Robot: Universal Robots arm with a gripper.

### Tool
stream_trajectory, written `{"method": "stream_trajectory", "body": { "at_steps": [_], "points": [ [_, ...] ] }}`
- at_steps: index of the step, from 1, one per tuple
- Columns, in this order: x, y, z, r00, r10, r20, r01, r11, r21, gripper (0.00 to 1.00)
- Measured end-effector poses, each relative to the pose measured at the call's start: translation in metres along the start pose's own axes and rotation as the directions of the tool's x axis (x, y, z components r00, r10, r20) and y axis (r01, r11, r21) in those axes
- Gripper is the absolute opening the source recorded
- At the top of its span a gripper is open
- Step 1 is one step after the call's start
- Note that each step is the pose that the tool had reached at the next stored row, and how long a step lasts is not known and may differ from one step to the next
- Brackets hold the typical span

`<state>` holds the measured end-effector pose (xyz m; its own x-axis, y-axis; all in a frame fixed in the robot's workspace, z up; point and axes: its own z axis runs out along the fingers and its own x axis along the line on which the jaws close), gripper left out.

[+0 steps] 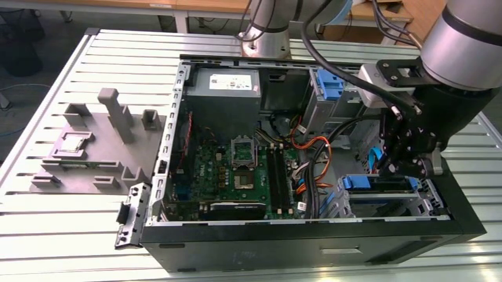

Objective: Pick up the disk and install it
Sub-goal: 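Insert the second disk wire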

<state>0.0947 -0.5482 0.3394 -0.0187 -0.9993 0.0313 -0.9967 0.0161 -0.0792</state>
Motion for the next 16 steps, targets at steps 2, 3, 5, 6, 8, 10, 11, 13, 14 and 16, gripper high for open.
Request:
{"method": "stream_trajectory", "body": {
  "at_steps": [2,3,5,6,8,10,11,13,14,16],
  "points": [
    [0.0003,0.0000,0.0003,1.0000,0.000,-0.0001,0.000,1.0000,0.0000,0.16],
    [0.0006,0.0000,0.0006,1.0000,0.000,0.0000,0.000,1.0000,0.0000,0.16],
    [0.0007,0.0001,0.0012,1.0000,0.000,-0.0002,0.000,1.0000,0.0000,0.16],
    [0.0006,0.0001,0.0018,1.0000,0.000,-0.0002,0.000,1.0000,-0.0001,0.16],
    [0.0007,0.0002,0.0028,1.0000,0.000,-0.0001,0.000,1.0000,0.0000,0.16],
    [0.0007,0.0003,0.0036,1.0000,0.000,-0.0002,0.000,1.0000,0.0000,0.16],
    [0.0007,0.0003,0.0039,1.0000,0.000,-0.0003,0.000,1.0000,-0.0001,0.16],
    [0.0007,0.0003,0.0045,1.0000,0.000,-0.0002,0.000,1.0000,0.0000,0.16],
    [0.0007,0.0004,0.0047,1.0000,0.000,-0.0001,0.000,1.0000,-0.0001,0.16],
    [0.0007,0.0004,0.0051,1.0000,0.000,-0.0002,0.000,1.0000,0.0000,0.16]
  ]
}}
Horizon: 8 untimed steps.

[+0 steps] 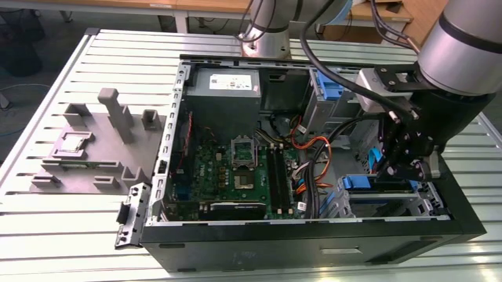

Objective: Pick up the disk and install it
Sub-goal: 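Insert the second disk wire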

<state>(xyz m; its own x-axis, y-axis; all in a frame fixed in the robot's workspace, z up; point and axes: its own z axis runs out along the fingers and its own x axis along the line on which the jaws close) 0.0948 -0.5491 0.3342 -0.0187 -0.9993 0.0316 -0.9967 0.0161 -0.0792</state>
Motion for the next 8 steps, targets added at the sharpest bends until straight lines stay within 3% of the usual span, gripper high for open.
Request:
{"method": "stream_trajectory", "body": {
  "at_steps": [8],
  "points": [
    [0.0003,0.0001,0.0010,1.0000,0.000,0.0000,0.000,1.0000,0.0000,0.16]
  ]
}}
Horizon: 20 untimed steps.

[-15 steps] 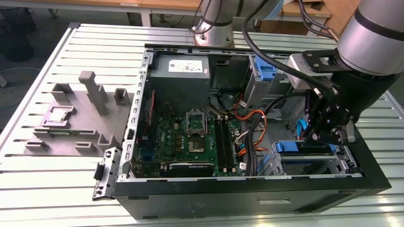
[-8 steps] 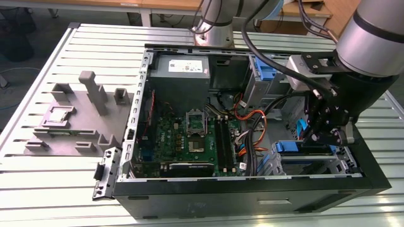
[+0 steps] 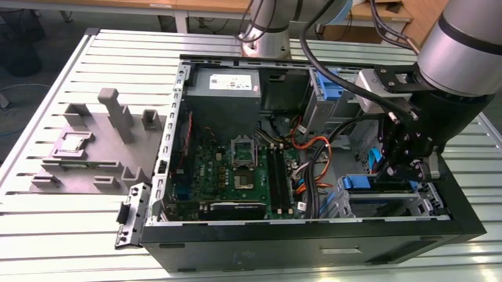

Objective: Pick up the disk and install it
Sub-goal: 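Insert the second disk wire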

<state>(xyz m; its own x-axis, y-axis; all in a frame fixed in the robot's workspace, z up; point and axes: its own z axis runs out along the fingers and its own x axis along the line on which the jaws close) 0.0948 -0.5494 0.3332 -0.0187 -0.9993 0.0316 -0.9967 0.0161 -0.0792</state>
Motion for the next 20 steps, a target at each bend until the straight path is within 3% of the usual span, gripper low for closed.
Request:
{"method": "stream_trajectory", "body": {
  "at_steps": [20],
  "points": [
    [0.0020,-0.0002,-0.0012,0.9998,-0.018,0.0015,0.018,0.9998,0.0007,0.16]
  ]
}}
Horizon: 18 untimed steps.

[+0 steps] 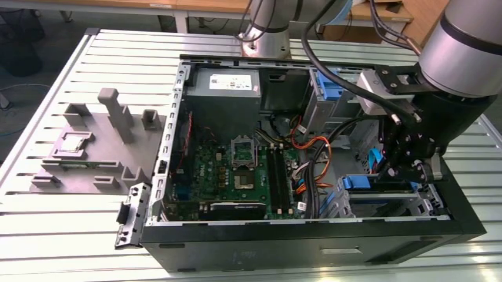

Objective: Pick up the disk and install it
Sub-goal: 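Insert the second disk wire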

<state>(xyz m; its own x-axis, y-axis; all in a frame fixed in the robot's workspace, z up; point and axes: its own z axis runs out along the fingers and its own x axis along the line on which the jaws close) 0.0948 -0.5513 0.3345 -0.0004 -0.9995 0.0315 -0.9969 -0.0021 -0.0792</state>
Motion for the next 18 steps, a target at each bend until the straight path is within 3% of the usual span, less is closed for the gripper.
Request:
{"method": "stream_trajectory", "body": {
  "at_steps": [18],
  "points": [
    [0.0006,0.0000,0.0066,1.0000,0.000,0.0010,0.000,1.0000,-0.0001,0.16]
  ]
}}
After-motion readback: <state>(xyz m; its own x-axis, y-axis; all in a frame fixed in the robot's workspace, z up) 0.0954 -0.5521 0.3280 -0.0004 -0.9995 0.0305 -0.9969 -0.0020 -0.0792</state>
